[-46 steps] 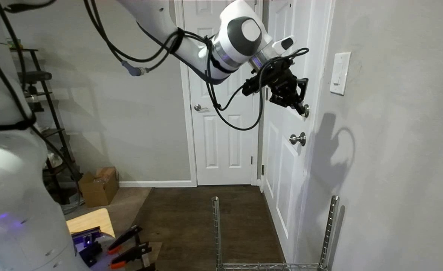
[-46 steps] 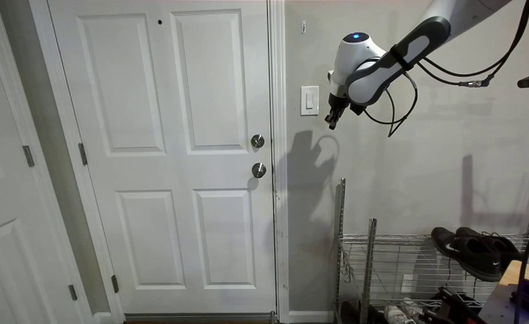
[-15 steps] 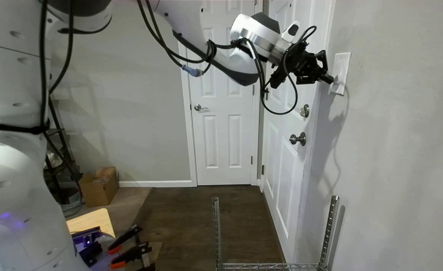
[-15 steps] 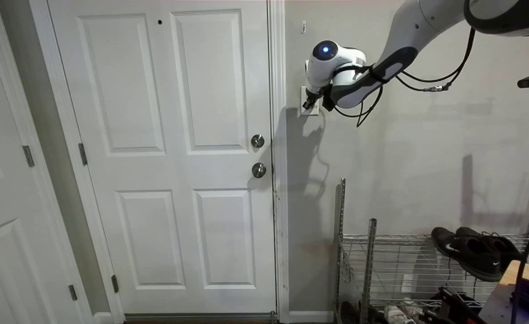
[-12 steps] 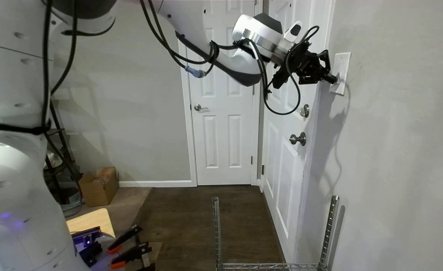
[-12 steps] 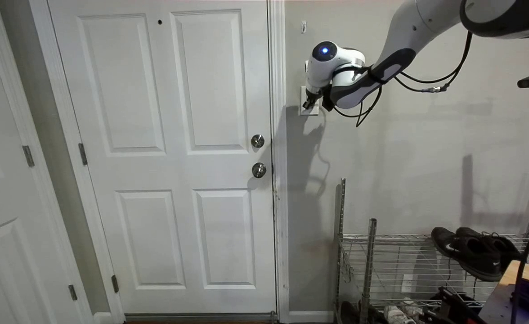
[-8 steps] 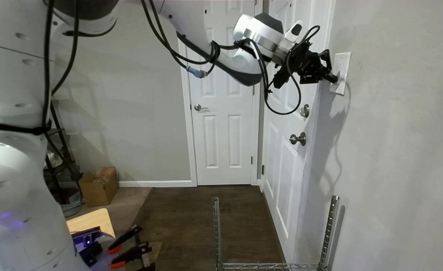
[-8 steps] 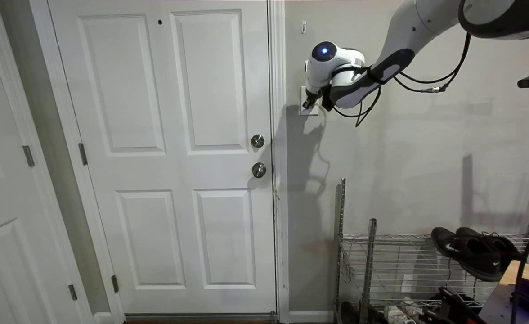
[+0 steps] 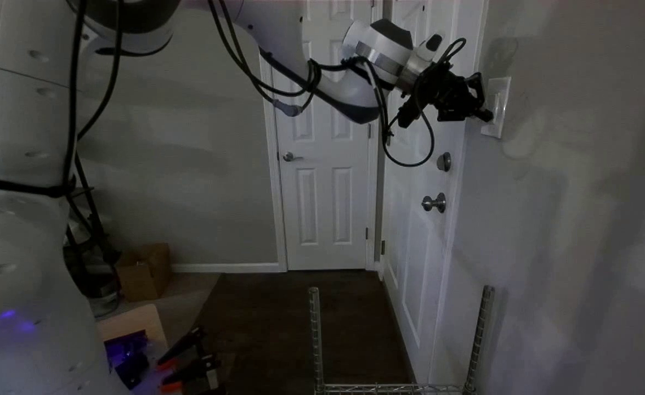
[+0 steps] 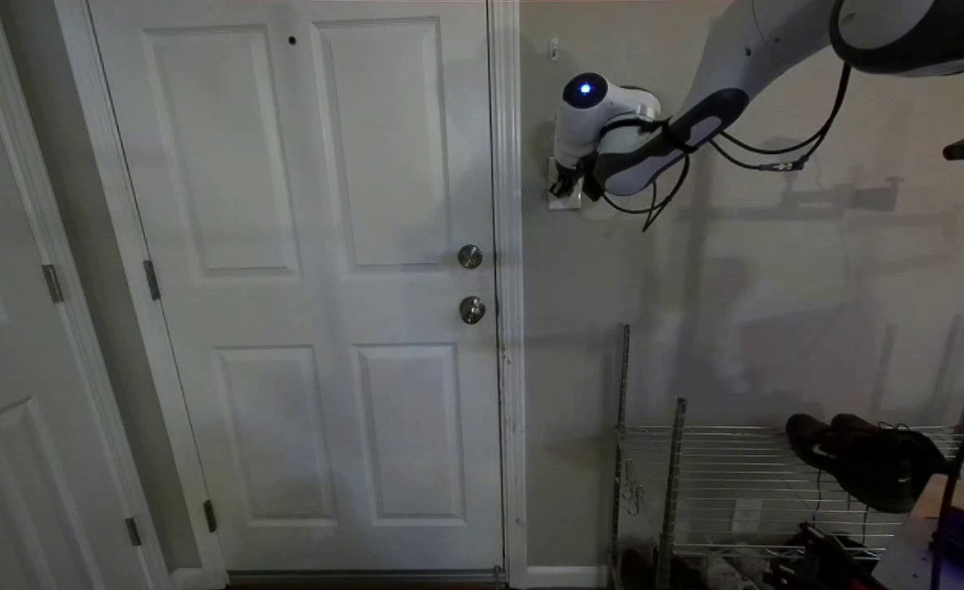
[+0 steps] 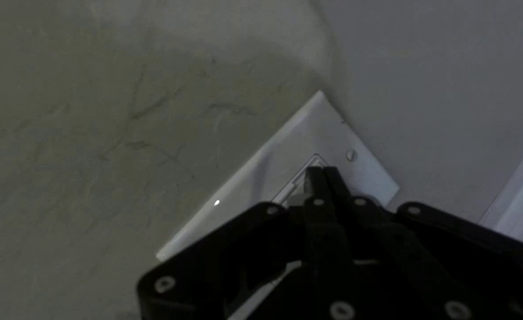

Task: Push the light switch downwards

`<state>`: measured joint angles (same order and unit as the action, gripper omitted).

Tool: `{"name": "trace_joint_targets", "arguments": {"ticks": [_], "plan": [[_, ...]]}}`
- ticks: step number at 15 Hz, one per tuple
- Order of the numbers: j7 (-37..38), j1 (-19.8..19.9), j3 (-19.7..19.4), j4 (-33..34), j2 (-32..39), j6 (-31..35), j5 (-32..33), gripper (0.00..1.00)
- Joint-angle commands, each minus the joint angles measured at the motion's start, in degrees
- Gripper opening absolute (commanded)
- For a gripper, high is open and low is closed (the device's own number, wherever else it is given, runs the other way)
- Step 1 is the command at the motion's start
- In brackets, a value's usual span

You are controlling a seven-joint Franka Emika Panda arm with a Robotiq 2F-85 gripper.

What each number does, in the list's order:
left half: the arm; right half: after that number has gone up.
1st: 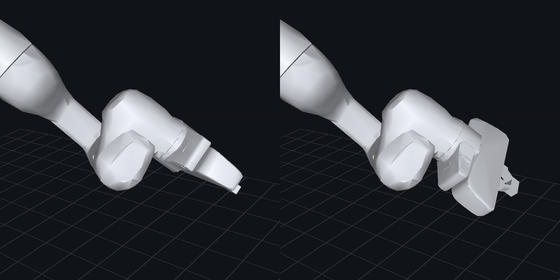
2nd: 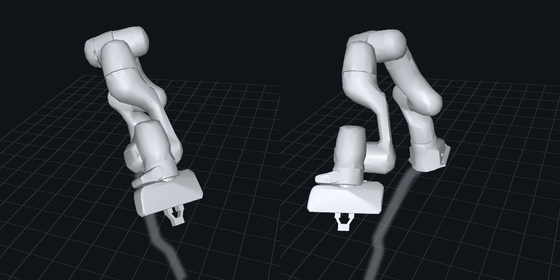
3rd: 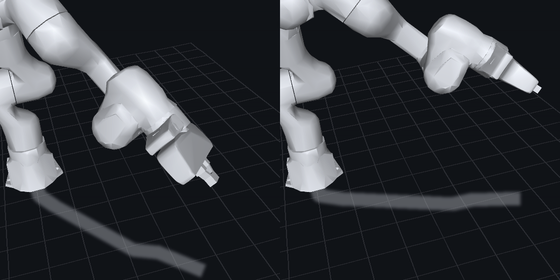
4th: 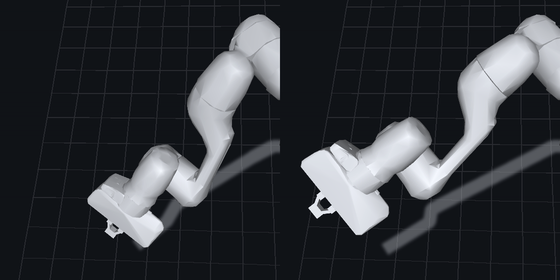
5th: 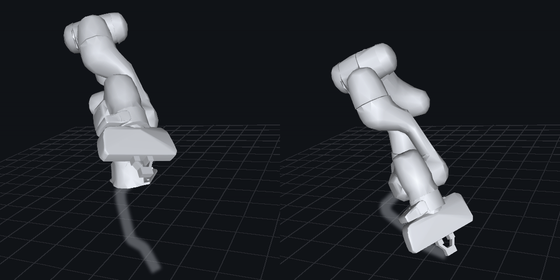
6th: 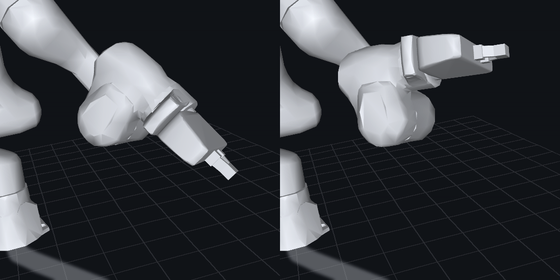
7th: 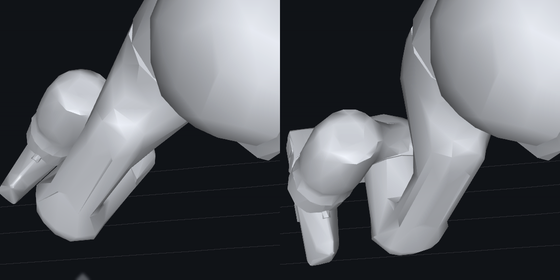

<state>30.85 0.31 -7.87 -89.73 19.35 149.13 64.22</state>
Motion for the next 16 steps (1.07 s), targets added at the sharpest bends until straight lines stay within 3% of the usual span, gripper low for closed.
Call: {"name": "trace_joint_targets", "arguments": {"ticks": [1,3,8,15,16], "plan": [[-2.54,1.37,0.39,4.92,3.53,-2.05,-4.62,0.05],[-2.70,1.42,0.58,3.65,2.58,-2.46,-6.11,0.05],[-2.81,0.05,2.11,-9.37,-5.81,-3.06,-7.97,0.03],[-6.34,0.14,3.85,-22.83,-12.64,-1.34,-16.90,0.01],[-6.97,0.32,4.01,-23.80,-13.19,-1.07,-18.49,0.28]]}}
